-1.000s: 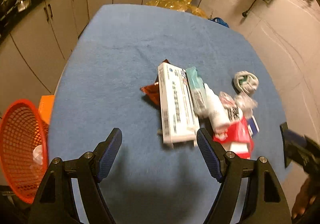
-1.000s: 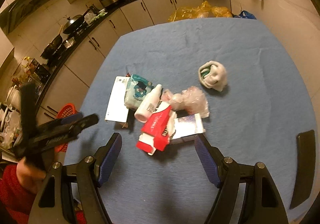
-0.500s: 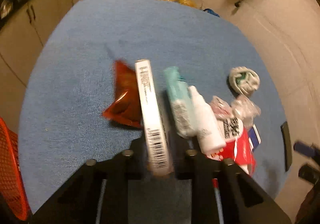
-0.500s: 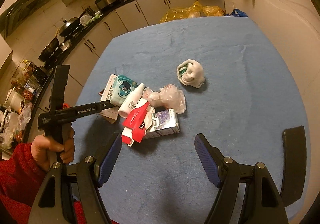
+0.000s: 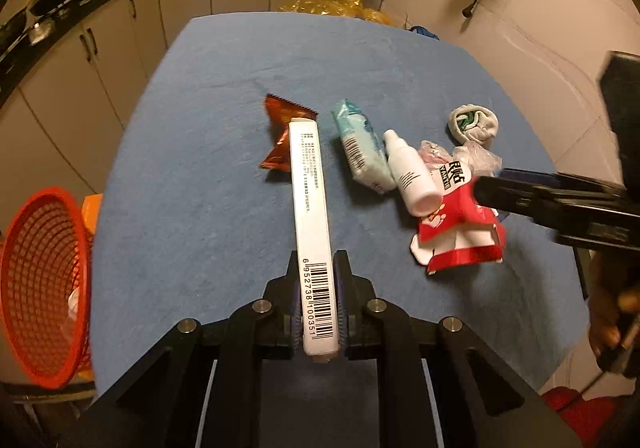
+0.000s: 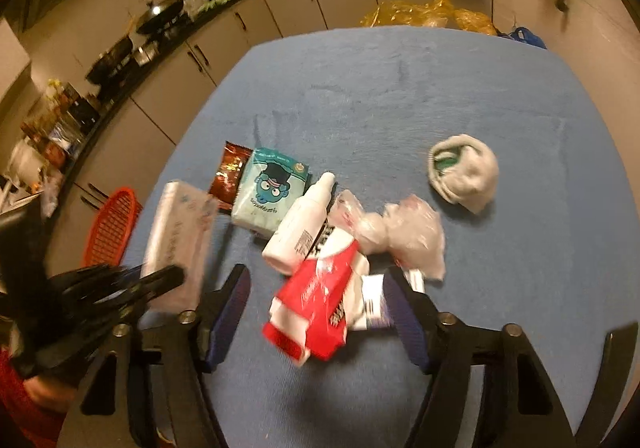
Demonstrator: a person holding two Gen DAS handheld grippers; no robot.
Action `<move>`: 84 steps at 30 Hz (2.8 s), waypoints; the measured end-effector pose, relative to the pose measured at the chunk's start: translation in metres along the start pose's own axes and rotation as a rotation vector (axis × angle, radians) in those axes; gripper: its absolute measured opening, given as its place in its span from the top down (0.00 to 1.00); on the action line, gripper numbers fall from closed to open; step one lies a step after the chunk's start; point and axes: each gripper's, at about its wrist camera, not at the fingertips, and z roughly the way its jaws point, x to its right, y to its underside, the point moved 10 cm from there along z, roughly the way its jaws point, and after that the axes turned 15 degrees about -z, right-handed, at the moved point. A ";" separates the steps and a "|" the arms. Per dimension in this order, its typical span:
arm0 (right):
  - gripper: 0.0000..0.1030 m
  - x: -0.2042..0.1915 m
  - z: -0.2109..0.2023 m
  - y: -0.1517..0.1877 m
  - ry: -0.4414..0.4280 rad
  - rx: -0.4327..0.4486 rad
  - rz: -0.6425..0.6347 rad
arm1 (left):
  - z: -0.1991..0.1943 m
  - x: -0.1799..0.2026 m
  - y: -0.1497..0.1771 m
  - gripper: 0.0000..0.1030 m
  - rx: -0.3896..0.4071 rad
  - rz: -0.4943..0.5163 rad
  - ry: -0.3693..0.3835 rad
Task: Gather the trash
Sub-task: 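Grasp the white toothpaste box with the left tool, then grasp the red box with the right tool while the left holds the toothpaste box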
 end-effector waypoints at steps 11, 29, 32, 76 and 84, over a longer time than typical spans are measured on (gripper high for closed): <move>0.72 -0.011 0.024 0.006 0.045 -0.062 -0.088 | -0.019 -0.009 0.002 0.87 0.032 0.007 -0.016; 0.44 -0.024 -0.021 0.040 -0.010 0.012 -0.016 | -0.013 0.009 0.015 0.87 0.004 0.057 0.001; 0.44 -0.022 -0.018 0.048 -0.024 -0.002 0.004 | -0.014 0.008 0.016 0.87 0.010 0.058 -0.001; 0.48 -0.030 -0.009 0.084 -0.140 -0.028 0.070 | -0.018 0.000 0.020 0.87 0.039 0.048 -0.042; 0.47 -0.045 0.025 0.079 -0.104 -0.061 -0.007 | -0.018 0.002 0.022 0.87 0.029 0.074 -0.034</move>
